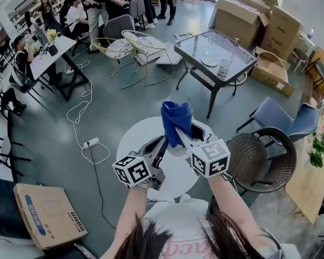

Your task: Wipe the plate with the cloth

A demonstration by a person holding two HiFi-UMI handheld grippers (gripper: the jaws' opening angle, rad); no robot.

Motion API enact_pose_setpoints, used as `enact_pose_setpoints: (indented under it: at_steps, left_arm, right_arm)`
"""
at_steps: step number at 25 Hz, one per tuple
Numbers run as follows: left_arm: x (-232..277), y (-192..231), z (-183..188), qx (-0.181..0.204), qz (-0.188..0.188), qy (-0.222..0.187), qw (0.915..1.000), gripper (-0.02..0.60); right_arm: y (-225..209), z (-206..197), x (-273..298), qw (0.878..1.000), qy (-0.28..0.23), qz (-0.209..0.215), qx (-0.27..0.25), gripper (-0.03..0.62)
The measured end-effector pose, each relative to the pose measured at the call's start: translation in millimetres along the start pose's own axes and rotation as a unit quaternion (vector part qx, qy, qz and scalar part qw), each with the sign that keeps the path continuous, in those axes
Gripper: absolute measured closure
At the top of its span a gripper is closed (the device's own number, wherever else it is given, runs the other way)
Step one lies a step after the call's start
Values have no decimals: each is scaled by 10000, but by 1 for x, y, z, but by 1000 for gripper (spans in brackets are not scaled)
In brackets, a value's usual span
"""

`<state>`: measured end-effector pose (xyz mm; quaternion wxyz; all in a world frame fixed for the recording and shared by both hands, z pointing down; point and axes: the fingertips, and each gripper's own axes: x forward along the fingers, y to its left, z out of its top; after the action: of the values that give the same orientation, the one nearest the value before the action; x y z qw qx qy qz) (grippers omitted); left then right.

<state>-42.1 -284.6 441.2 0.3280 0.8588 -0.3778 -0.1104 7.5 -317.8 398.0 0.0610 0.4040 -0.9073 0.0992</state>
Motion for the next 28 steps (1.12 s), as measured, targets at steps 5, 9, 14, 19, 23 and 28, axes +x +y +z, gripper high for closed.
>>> enact_pose_setpoints:
  at_steps: [5, 9, 14, 19, 23, 28]
  left_arm:
    - [-6, 3, 0, 28, 42, 9, 10000, 561]
    - [-8, 5, 3, 10, 46, -24, 10000, 561]
    - [-8, 7, 5, 14, 43, -53, 10000, 561]
    - [-4, 3, 12, -66, -7, -147, 9999, 561]
    - [-4, 4, 15, -56, 3, -182, 9998, 561]
    - [-4, 1, 19, -88, -42, -256, 9996, 561]
  right_arm:
    - [-20, -4, -6, 9995, 64, -310, 0, 461]
    - [-55, -11, -22, 9968, 145, -776, 98, 461]
    - [-71, -11, -39, 9953, 37, -944, 216, 461]
    - [-42, 0, -58, 9977, -156, -635, 202, 461]
    - [1, -11, -57, 9997, -54, -124, 209, 461]
    - [38, -38, -39, 9988, 320, 349, 76, 461]
